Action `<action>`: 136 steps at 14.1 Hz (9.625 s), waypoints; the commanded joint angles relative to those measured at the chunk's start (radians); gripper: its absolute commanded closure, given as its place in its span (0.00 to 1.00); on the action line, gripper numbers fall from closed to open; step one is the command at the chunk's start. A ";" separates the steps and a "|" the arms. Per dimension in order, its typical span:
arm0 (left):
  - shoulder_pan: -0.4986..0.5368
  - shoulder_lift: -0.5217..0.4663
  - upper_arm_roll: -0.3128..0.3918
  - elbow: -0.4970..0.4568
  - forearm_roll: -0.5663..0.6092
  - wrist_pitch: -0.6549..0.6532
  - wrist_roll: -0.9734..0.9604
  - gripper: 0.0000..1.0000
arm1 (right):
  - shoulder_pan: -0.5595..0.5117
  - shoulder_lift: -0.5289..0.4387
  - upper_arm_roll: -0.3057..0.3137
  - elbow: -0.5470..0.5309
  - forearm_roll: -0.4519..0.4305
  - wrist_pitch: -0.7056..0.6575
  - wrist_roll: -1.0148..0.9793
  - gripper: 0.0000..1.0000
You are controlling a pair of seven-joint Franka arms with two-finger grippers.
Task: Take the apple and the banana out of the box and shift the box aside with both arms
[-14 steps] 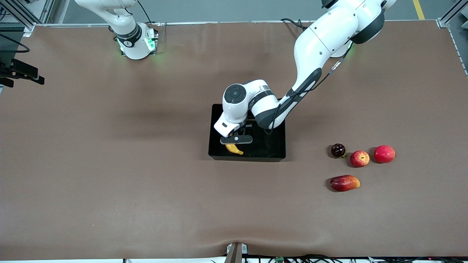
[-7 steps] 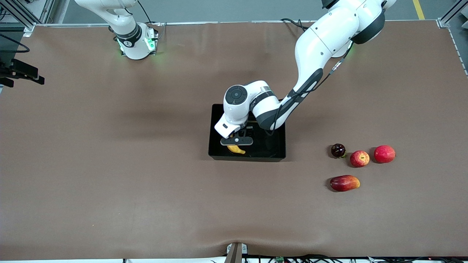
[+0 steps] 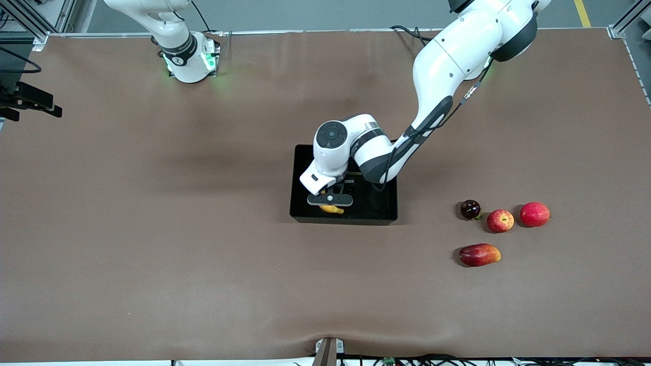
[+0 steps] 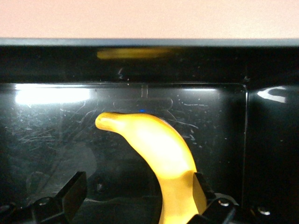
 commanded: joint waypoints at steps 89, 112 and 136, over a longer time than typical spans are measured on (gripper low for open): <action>0.914 -0.224 -0.119 -0.050 -0.142 -0.143 1.362 0.00 | 0.313 0.508 0.380 -0.079 0.004 0.662 0.846 1.00; 0.909 -0.512 -0.195 -0.046 -0.360 -0.452 1.023 0.00 | -0.007 0.427 -0.182 -0.455 0.142 0.886 -0.249 1.00; 0.914 -0.672 -0.208 -0.005 -0.341 -0.614 0.854 0.00 | 0.026 0.370 -0.105 0.345 0.199 -0.094 -0.442 0.00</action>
